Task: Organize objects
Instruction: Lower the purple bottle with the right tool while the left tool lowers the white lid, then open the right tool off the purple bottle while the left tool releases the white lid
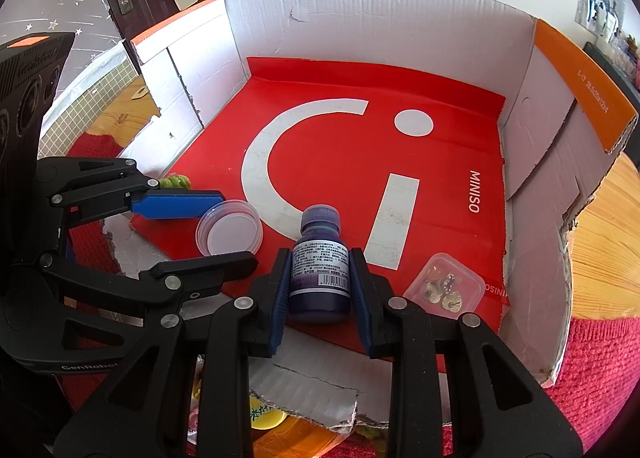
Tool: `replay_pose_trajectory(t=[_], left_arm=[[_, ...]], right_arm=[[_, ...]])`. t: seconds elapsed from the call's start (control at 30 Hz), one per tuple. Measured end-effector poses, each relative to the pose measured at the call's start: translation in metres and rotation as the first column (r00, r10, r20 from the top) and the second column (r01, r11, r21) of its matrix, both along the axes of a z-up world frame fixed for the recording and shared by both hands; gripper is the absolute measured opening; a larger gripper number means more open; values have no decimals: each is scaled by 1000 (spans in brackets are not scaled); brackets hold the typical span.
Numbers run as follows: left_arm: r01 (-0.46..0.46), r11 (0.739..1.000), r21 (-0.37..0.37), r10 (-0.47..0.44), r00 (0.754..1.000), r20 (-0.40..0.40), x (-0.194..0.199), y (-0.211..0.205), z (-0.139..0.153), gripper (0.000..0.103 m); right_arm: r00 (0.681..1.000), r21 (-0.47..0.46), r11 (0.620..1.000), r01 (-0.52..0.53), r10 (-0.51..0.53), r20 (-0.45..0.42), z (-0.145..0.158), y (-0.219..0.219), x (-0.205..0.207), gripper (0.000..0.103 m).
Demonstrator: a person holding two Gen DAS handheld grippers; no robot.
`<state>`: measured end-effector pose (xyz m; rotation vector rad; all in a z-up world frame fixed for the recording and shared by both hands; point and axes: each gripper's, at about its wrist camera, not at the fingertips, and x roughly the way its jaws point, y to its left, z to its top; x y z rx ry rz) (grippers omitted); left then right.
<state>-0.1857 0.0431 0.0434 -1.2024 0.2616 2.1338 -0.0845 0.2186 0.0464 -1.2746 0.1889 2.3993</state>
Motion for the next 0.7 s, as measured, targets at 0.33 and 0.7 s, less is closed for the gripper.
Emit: replay_pose_trajectory(t=[0.33,0.7], left_arm=[[-7,1000,1,7,1000,1,-3,-1,1,47],[-5,1000,5,5,1000,-4,-3,-2,3,47]], right_arm=[[1000,1,1000,-14,14,1,1,0,0,27],[999,9,999,-33,33,2,3,-4,1,27]])
